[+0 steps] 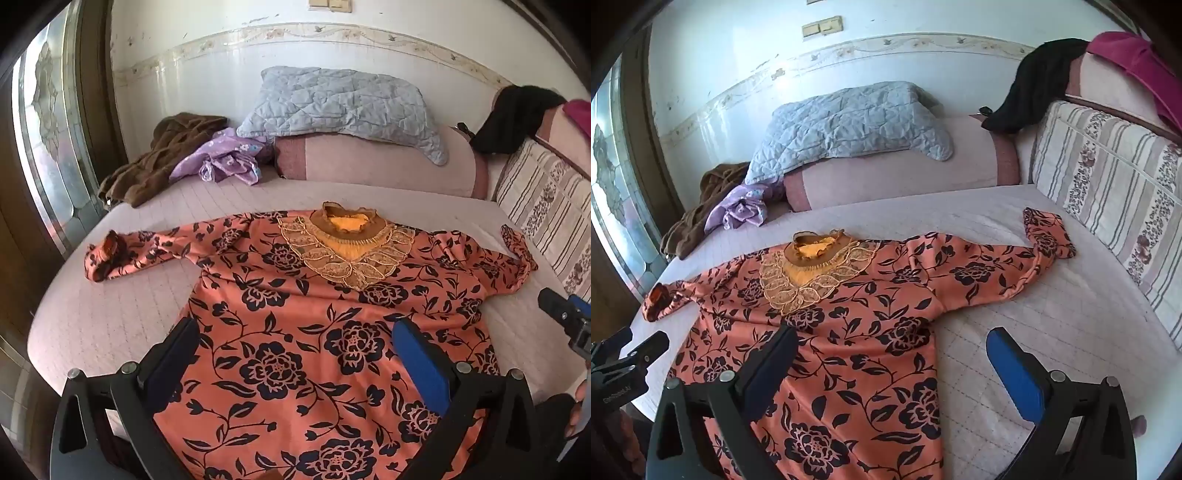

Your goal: Fold small clothes

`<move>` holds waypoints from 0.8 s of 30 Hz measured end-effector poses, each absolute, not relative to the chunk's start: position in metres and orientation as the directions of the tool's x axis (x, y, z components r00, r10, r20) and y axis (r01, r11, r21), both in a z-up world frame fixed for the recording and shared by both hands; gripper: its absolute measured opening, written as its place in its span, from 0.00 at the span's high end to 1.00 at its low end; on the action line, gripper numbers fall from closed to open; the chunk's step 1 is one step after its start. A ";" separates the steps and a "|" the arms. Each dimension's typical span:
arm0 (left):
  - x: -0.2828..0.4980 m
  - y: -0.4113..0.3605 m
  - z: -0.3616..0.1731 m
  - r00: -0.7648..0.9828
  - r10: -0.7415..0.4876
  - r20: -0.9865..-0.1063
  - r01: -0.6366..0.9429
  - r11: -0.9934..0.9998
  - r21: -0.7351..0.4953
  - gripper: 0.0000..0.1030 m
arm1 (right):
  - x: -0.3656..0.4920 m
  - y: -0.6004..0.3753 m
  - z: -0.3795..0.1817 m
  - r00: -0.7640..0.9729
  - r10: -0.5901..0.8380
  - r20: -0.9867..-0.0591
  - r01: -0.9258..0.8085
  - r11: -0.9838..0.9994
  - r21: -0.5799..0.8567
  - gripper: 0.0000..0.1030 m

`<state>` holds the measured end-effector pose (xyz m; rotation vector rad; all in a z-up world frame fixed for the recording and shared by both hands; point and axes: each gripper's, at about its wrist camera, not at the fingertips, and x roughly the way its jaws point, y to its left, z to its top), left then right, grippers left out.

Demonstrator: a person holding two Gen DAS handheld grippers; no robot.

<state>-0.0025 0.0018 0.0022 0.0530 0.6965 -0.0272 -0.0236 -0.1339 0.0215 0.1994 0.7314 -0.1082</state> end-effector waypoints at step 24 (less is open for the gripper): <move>0.016 0.011 -0.021 0.688 -0.007 -0.726 0.039 0.999 0.027 0.00 | -0.010 -0.114 0.016 0.731 -0.027 -0.682 0.127 0.987 0.097 0.00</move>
